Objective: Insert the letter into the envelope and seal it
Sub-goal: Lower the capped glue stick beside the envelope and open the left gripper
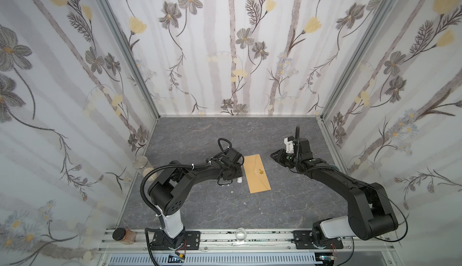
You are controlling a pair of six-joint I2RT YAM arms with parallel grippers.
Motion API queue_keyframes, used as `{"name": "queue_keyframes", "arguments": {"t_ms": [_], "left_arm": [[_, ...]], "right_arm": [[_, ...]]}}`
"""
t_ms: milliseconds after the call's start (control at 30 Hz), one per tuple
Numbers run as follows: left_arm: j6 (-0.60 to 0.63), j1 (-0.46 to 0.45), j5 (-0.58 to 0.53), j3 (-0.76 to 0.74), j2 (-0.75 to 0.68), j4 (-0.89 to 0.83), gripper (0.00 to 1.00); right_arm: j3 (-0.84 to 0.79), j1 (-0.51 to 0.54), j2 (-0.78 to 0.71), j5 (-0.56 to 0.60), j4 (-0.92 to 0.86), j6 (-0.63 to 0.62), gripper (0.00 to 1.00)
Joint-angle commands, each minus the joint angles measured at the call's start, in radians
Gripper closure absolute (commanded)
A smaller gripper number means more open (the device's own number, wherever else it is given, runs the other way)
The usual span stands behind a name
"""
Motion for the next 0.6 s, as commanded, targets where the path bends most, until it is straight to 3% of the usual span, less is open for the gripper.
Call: {"name": "queue_keyframes", "arguments": {"t_ms": [0, 367, 567], "left_arm": [[0.009, -0.001, -0.018, 0.011, 0.004, -0.013, 0.54], [-0.002, -0.001, -0.011, 0.049, -0.026, -0.014, 0.54], [-0.007, 0.006, -0.067, 0.036, -0.101, -0.031, 0.53]], "right_arm": [[-0.004, 0.000, 0.006, -0.011, 0.048, 0.002, 0.74], [-0.006, 0.000, -0.010, -0.010, 0.041, 0.004, 0.73], [-0.003, -0.001, -0.037, 0.006, 0.022, -0.001, 0.73]]}}
